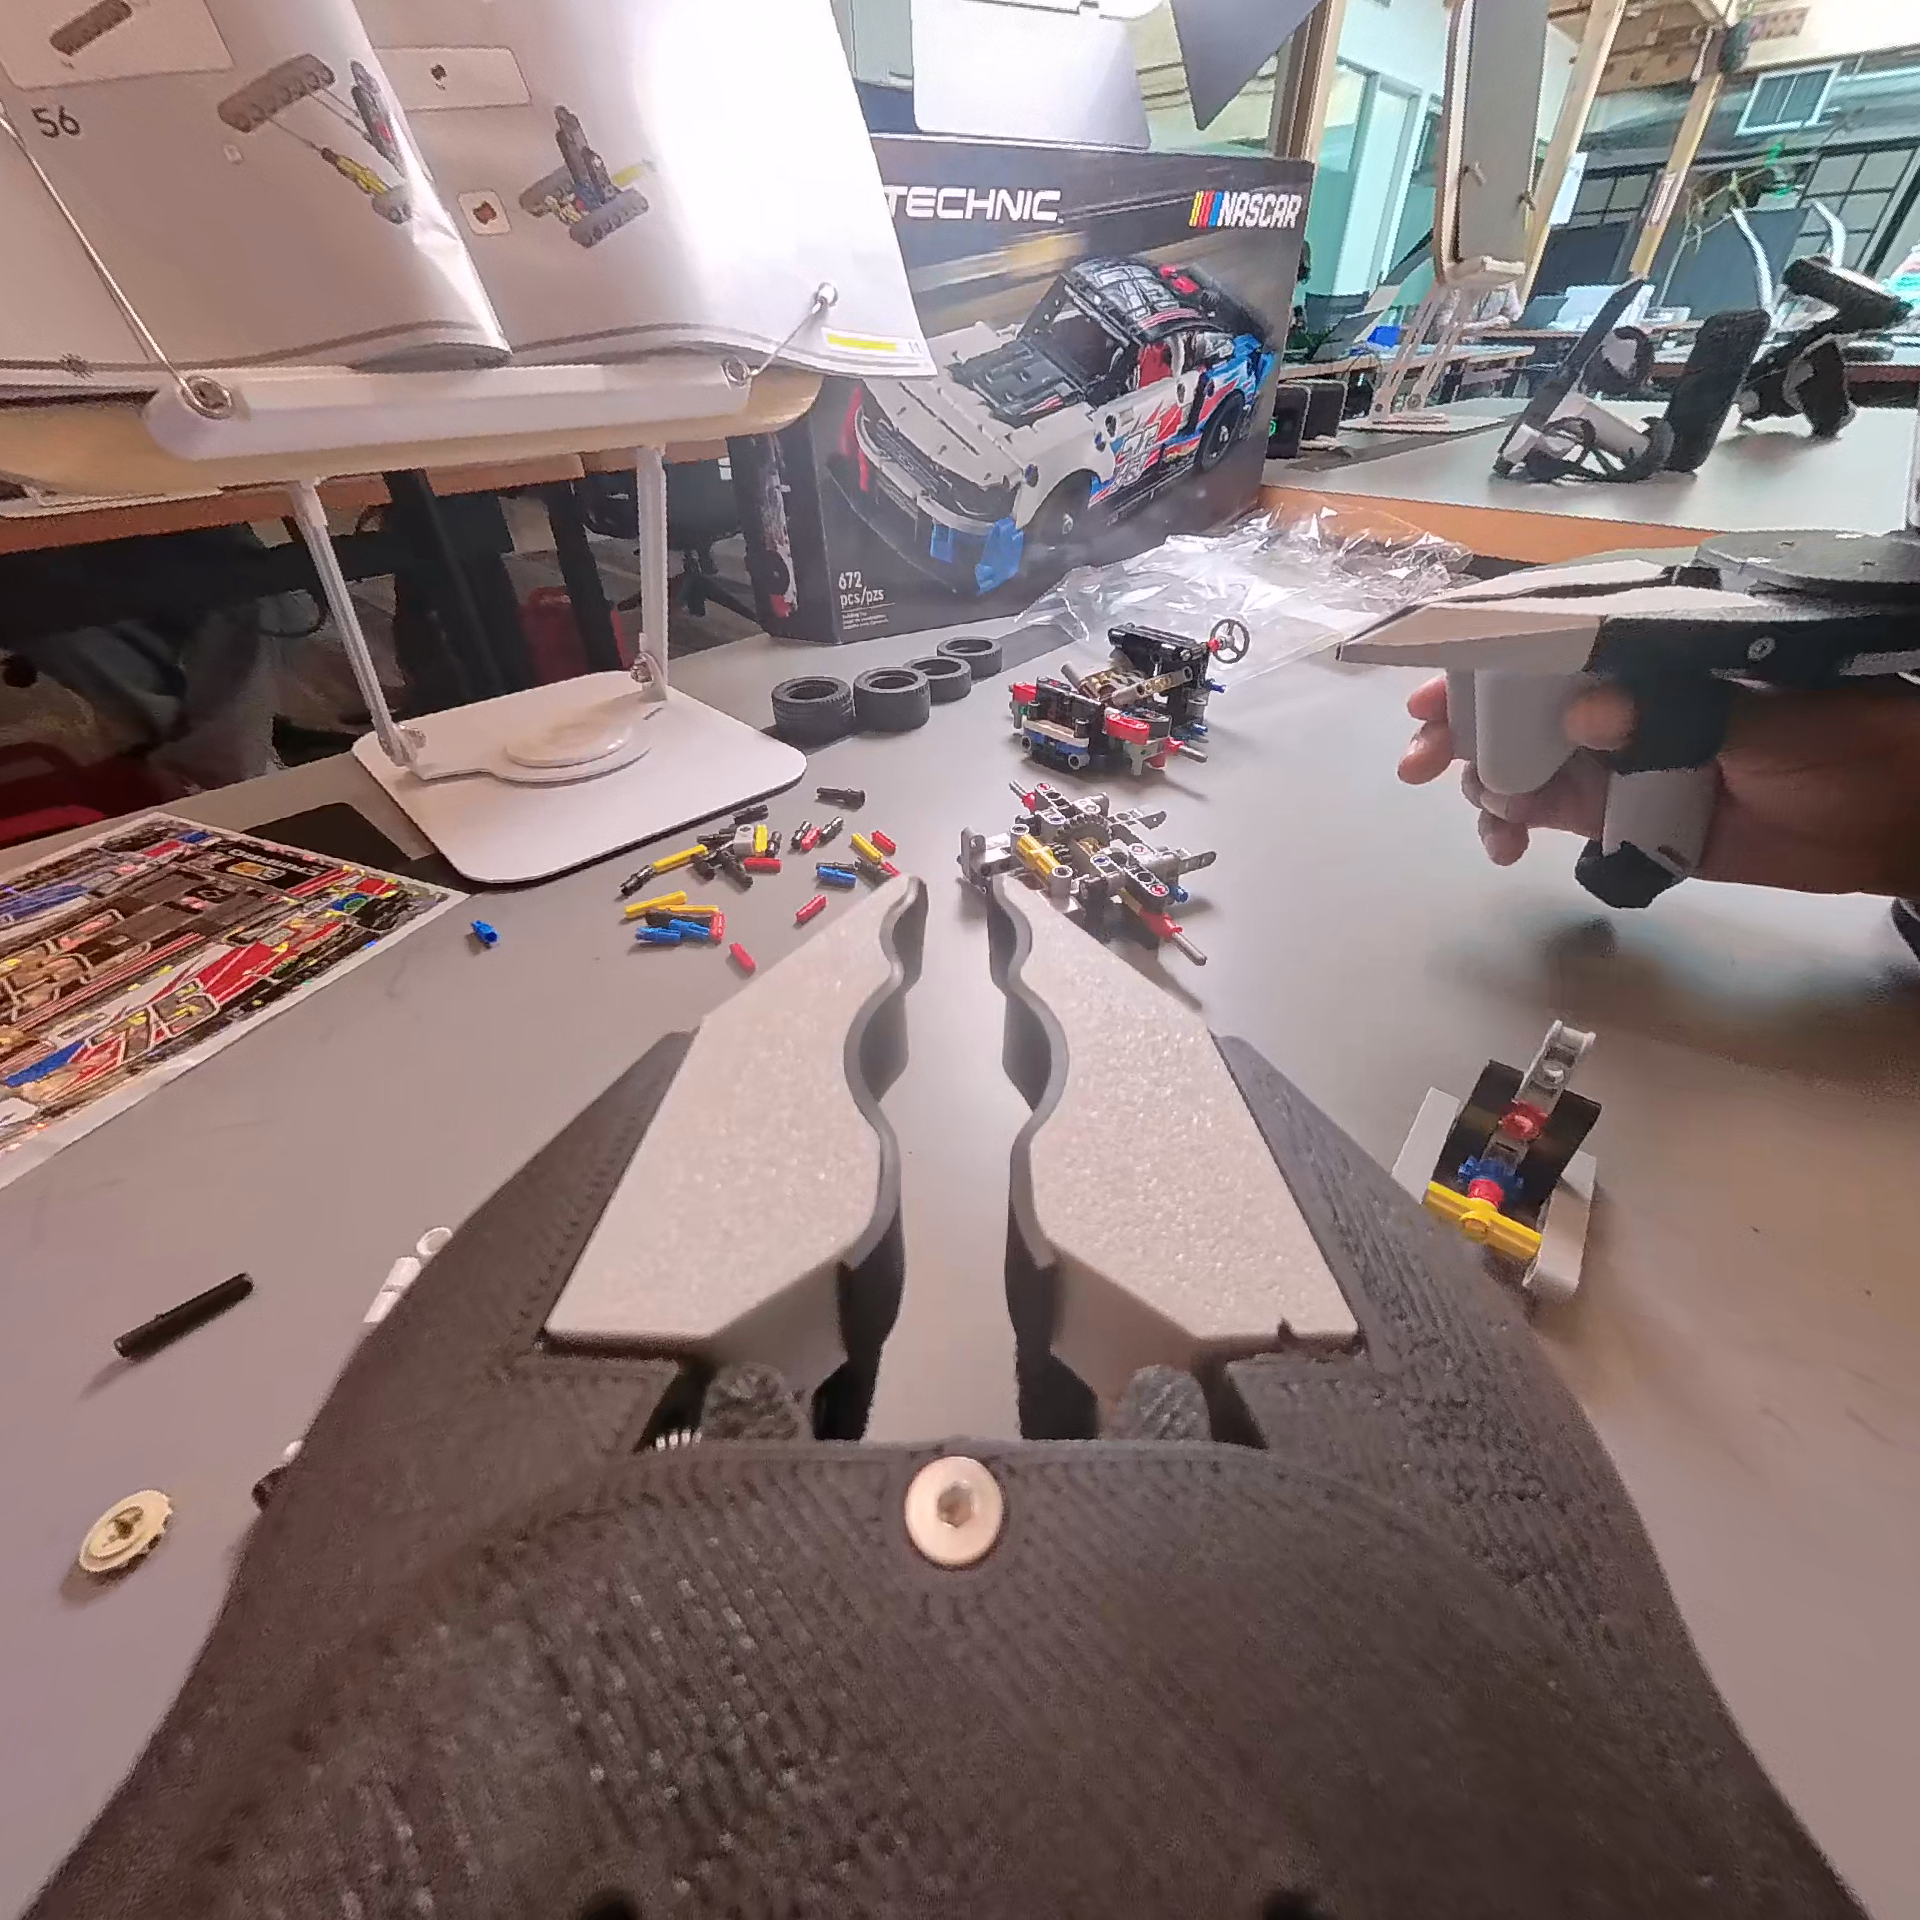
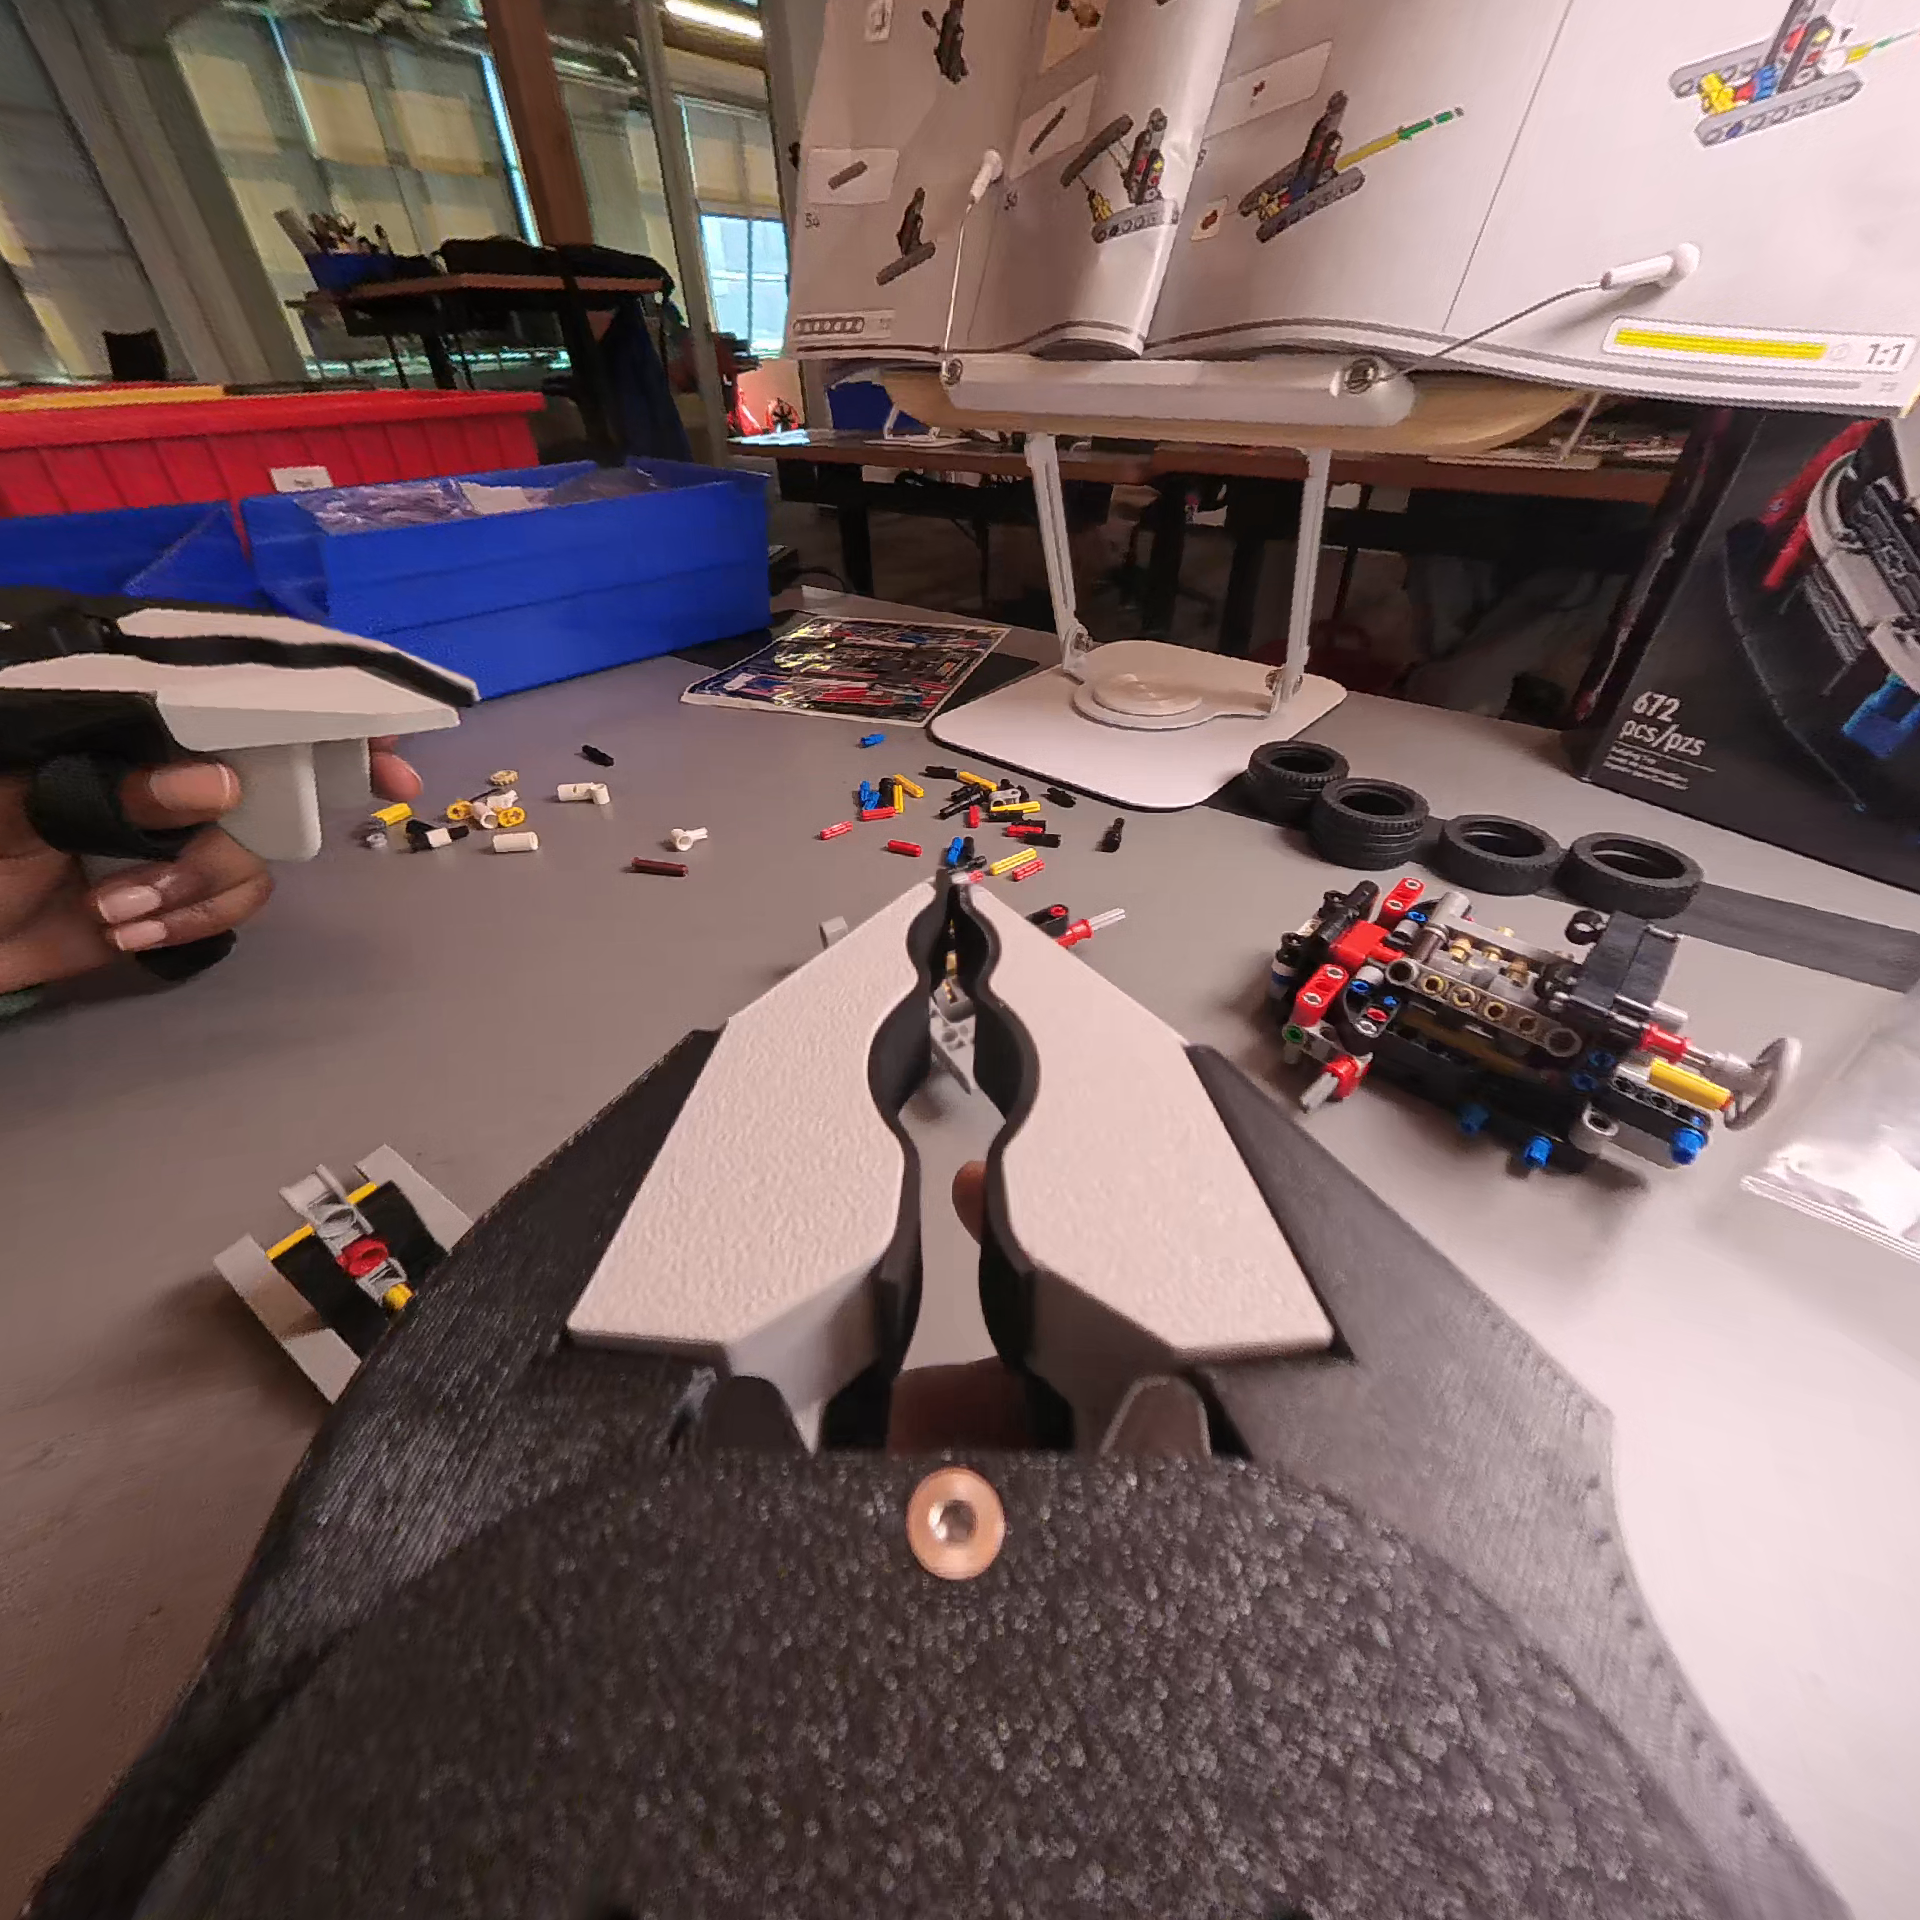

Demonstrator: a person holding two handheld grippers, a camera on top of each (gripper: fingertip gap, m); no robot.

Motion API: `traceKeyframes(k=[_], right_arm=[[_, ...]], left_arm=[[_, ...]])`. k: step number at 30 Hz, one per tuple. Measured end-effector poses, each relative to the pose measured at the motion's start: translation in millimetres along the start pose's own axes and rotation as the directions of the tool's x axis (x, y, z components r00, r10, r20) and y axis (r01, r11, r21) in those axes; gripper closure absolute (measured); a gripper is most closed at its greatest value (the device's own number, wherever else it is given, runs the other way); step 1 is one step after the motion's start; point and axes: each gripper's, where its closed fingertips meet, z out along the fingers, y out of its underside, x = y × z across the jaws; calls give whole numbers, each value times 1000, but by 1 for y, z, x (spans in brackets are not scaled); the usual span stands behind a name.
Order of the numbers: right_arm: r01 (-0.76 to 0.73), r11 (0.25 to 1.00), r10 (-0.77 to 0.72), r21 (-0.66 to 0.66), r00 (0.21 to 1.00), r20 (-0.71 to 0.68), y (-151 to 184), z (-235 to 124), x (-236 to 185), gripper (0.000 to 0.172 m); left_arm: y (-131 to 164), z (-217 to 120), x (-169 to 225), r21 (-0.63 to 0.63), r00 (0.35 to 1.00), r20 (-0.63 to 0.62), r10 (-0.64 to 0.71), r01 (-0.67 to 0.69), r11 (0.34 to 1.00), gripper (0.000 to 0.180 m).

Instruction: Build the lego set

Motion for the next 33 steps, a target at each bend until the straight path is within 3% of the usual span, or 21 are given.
traceKeyframes(k=[8, 19, 33], right_arm=[[-68, 997, 68, 21, 998, 16, -8, -5, 3, 172], [-86, 996, 86, -17, 996, 37, -7, -11, 5, 166], [-93, 994, 97, -54, 992, 75, 1, -9, -2, 172]], left_arm=[[-5, -3, -3, 20, 1000, 17, 12, -13, 1000, 171], [7, -4, -37, -16, 988, 152, 25, -22, 1000, 161], [8, -3, -32, -25, 992, 127, 22, -19, 1000, 162]])
